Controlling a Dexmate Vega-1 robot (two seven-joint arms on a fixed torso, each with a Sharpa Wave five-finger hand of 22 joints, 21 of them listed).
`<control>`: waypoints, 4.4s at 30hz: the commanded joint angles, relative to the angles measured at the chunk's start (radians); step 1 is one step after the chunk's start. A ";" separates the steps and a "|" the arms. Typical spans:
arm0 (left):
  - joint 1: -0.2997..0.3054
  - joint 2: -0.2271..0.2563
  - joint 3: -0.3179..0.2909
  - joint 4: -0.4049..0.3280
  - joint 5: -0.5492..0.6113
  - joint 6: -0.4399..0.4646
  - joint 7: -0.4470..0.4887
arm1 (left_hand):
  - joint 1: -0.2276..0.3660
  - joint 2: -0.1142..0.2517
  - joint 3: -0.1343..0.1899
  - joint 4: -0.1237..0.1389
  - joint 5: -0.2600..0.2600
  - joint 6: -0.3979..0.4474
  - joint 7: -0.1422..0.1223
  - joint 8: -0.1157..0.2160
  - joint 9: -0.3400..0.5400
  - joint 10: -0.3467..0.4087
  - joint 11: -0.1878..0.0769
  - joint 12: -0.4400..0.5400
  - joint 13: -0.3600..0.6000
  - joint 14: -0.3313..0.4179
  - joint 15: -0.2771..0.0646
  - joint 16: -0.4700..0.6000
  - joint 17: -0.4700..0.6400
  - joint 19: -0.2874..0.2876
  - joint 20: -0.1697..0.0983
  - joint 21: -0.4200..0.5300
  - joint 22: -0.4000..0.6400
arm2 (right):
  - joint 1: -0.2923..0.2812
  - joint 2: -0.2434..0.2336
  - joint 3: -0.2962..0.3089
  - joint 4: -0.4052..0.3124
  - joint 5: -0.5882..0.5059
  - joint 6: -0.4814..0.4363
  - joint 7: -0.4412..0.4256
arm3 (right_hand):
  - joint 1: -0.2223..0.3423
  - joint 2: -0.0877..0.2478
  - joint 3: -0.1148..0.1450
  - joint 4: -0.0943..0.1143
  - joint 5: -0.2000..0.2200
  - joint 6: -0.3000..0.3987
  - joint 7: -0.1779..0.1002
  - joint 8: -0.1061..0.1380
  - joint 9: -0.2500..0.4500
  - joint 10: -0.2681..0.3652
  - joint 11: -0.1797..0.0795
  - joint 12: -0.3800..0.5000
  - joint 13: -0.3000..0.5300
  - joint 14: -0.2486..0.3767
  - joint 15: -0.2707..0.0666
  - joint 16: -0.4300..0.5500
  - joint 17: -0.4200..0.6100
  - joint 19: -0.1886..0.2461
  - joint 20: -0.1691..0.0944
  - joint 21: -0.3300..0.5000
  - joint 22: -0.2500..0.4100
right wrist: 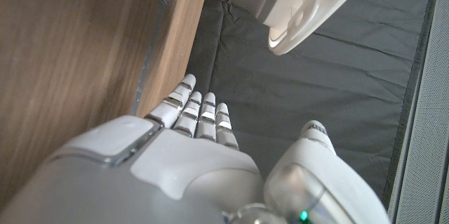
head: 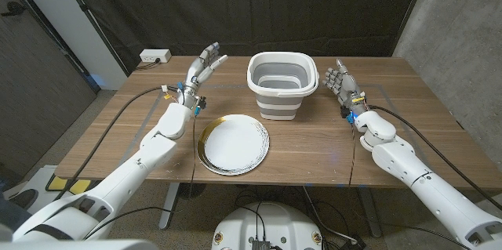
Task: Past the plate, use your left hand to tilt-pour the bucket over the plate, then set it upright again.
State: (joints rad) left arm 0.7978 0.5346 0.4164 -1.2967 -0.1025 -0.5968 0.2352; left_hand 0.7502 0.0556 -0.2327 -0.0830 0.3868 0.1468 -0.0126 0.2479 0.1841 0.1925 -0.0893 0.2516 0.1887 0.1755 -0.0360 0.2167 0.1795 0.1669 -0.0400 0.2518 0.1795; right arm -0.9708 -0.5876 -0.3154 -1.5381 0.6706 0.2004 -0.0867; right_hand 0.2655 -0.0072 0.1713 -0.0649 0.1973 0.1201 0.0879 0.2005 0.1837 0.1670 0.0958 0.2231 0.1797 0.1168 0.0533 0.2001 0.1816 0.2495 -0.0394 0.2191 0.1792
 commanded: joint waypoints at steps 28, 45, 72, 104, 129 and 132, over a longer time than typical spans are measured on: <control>-0.170 0.233 0.074 0.087 0.565 -0.129 0.208 | 0.102 -0.003 0.005 -0.046 0.013 0.056 -0.033 0.001 0.007 0.064 -0.045 -0.004 0.005 0.064 -0.082 0.000 0.001 0.057 -0.066 0.002 0.000 | -0.055 0.010 -0.014 -0.164 -0.101 0.004 -0.132 | 0.008 0.007 0.001 -0.006 0.005 0.043 -0.007 0.009 0.003 0.041 -0.012 0.011 0.004 0.044 -0.021 0.001 0.002 0.048 -0.028 0.007 0.005; -0.236 0.362 0.138 -0.088 0.782 -0.028 0.134 | 0.141 -0.008 0.009 -0.059 0.020 0.072 -0.045 0.001 0.007 0.080 -0.056 -0.010 0.005 0.075 -0.097 -0.006 0.002 0.070 -0.072 -0.002 0.000 | -0.072 -0.032 0.017 -0.202 -0.065 -0.051 -0.119 | 0.008 0.007 0.000 -0.007 0.005 0.051 -0.006 0.009 0.004 0.046 -0.007 0.010 0.004 0.047 -0.020 -0.002 0.003 0.051 -0.026 0.004 0.005; -0.326 0.397 0.184 -0.155 0.916 -0.021 0.085 | 0.152 -0.006 0.007 -0.055 0.025 0.081 -0.051 -0.002 0.008 0.086 -0.061 -0.018 0.006 0.083 -0.103 -0.010 0.004 0.080 -0.076 -0.005 0.001 | -0.053 -0.044 0.084 -0.107 0.102 -0.043 0.015 | -0.012 0.005 -0.016 -0.001 0.006 0.086 -0.012 0.010 0.004 0.092 -0.012 0.016 0.004 0.095 -0.038 0.003 0.004 0.111 -0.040 0.013 0.002; -0.637 0.281 0.400 0.051 1.126 -0.252 0.136 | 0.171 -0.014 -0.003 -0.051 0.041 0.111 -0.070 0.000 0.009 0.125 -0.082 -0.024 0.008 0.127 -0.122 -0.008 0.003 0.152 -0.082 0.003 -0.003 | -0.098 -0.102 0.149 -0.162 0.180 -0.174 -0.063 | -0.025 -0.017 -0.034 -0.003 0.010 0.096 -0.014 0.007 0.005 0.114 -0.023 0.016 0.004 0.121 -0.050 0.002 0.003 0.141 -0.045 0.011 0.001; -0.720 0.317 0.440 -0.055 1.273 -0.284 0.100 | 0.183 -0.029 -0.017 -0.046 0.066 0.159 -0.073 0.009 0.010 0.175 -0.088 -0.023 0.010 0.186 -0.124 -0.002 0.004 0.211 -0.064 0.003 -0.005 | -0.168 -0.102 0.193 -0.233 0.211 -0.207 -0.148 | -0.030 -0.009 -0.036 0.002 0.013 0.099 -0.016 0.005 0.005 0.119 -0.018 0.013 0.004 0.123 -0.040 -0.002 0.004 0.136 -0.036 0.004 0.001; -0.730 0.328 0.450 -0.082 1.338 -0.270 0.133 | 0.182 -0.030 -0.019 -0.045 0.067 0.158 -0.074 0.008 0.010 0.175 -0.088 -0.025 0.010 0.188 -0.124 -0.002 0.004 0.214 -0.063 0.003 -0.005 | -0.170 -0.104 0.196 -0.235 0.214 -0.212 -0.151 | -0.031 -0.008 -0.036 0.002 0.013 0.099 -0.016 0.005 0.005 0.119 -0.017 0.013 0.004 0.123 -0.040 -0.002 0.004 0.136 -0.035 0.003 0.002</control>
State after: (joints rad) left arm 0.0968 0.8382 0.8481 -1.3150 1.1077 -0.8851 0.3372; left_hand 0.9403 0.0254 -0.2426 -0.1253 0.4450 0.2969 -0.0839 0.2517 0.1883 0.3589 -0.1735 0.2279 0.1929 0.3560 -0.0413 0.2091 0.1791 0.3700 -0.0410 0.2515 0.1721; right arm -1.1193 -0.6889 -0.1347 -1.7552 0.8725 0.0014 -0.2178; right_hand 0.2400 -0.0188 0.1379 -0.0676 0.2051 0.2108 0.0713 0.2072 0.1836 0.2754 0.0800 0.2308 0.1795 0.2366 0.0087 0.2001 0.1841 0.3836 -0.0411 0.2265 0.1795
